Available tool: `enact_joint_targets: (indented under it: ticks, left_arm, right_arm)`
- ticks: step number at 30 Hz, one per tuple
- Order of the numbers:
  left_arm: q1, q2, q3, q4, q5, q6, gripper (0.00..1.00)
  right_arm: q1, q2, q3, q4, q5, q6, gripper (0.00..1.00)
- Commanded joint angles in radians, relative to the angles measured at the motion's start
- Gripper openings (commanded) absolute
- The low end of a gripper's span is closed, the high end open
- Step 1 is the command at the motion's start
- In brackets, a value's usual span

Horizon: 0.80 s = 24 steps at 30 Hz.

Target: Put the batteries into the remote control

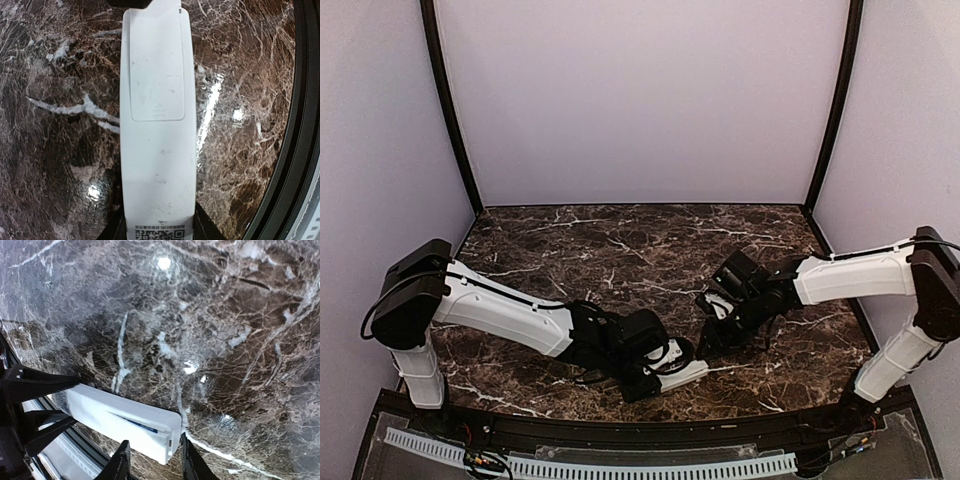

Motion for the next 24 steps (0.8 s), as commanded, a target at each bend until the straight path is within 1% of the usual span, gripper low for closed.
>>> enact_joint_targets:
  ticks: [1,5,10,15,19,24]
  left_arm:
    - [-0.002,0.024,-0.009,-0.066,0.059,0.011,0.26]
    - [-0.001,0.024,-0.008,-0.066,0.060,0.010,0.26]
    - [-0.002,0.023,-0.007,-0.070,0.058,0.004,0.26]
    - [-0.002,0.024,-0.007,-0.072,0.057,0.005,0.26]
    - [-0.002,0.023,-0.005,-0.076,0.056,0.007,0.26]
    - [-0.002,0.023,-0.005,-0.078,0.055,0.003,0.26]
  right_arm:
    - [0.008,0.060,-0.078,0.074,-0.008,0.019,0.29]
    - [0.009,0.108,-0.117,0.112,-0.010,0.021,0.25]
    - [0.009,0.065,-0.104,0.069,0.019,0.018,0.24]
    - [0.008,0.008,-0.033,-0.004,0.030,-0.005,0.27]
    - [0.003,-0.030,0.024,-0.080,0.079,-0.021,0.29]
    - [-0.001,-0.060,0.046,-0.146,0.105,-0.028,0.31]
